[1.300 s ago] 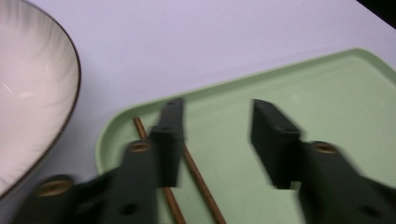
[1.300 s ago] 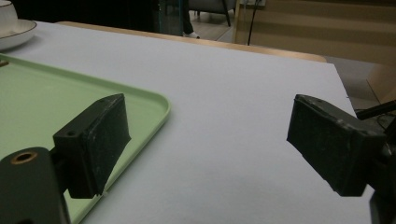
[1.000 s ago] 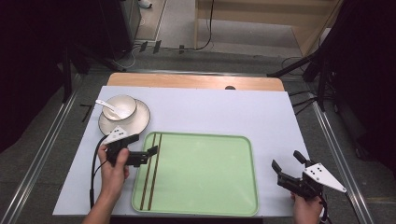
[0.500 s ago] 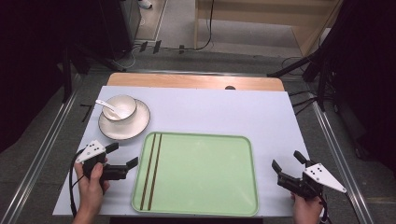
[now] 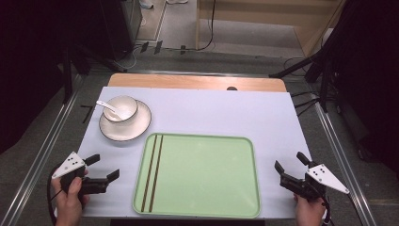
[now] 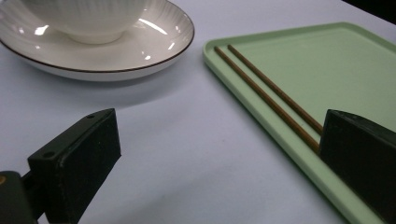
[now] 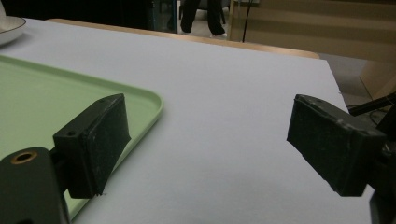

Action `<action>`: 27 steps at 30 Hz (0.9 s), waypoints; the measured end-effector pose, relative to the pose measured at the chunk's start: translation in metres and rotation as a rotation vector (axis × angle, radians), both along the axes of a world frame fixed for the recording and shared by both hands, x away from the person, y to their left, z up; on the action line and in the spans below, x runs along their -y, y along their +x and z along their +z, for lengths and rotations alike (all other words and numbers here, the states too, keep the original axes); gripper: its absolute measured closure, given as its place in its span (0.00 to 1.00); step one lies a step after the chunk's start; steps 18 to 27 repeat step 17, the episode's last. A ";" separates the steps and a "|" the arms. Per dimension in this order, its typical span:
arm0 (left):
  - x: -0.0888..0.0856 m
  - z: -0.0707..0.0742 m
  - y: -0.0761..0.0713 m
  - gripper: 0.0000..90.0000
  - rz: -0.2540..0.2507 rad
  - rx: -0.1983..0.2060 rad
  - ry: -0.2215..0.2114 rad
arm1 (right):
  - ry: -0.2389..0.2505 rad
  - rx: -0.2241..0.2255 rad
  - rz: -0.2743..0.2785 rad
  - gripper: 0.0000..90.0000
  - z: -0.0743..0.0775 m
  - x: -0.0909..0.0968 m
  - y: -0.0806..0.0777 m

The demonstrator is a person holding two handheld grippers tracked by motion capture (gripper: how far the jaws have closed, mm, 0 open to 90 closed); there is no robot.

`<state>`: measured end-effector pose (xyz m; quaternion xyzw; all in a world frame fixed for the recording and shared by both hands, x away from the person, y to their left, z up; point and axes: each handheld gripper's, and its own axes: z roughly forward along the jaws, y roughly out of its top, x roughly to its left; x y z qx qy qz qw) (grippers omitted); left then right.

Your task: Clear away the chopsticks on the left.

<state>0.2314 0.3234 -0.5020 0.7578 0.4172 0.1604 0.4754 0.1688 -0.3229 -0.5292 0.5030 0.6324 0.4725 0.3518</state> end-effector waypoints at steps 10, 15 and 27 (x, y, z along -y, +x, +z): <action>-0.022 -0.004 0.000 0.00 0.026 -0.016 -0.007 | -0.003 -0.002 -0.022 0.14 -0.001 0.005 0.000; -0.024 -0.004 0.001 0.00 0.036 -0.018 -0.028 | 0.001 0.000 -0.034 0.14 -0.001 0.007 -0.001; -0.023 -0.004 0.001 0.00 0.033 -0.019 -0.023 | -0.002 0.000 -0.037 0.14 -0.001 0.006 -0.001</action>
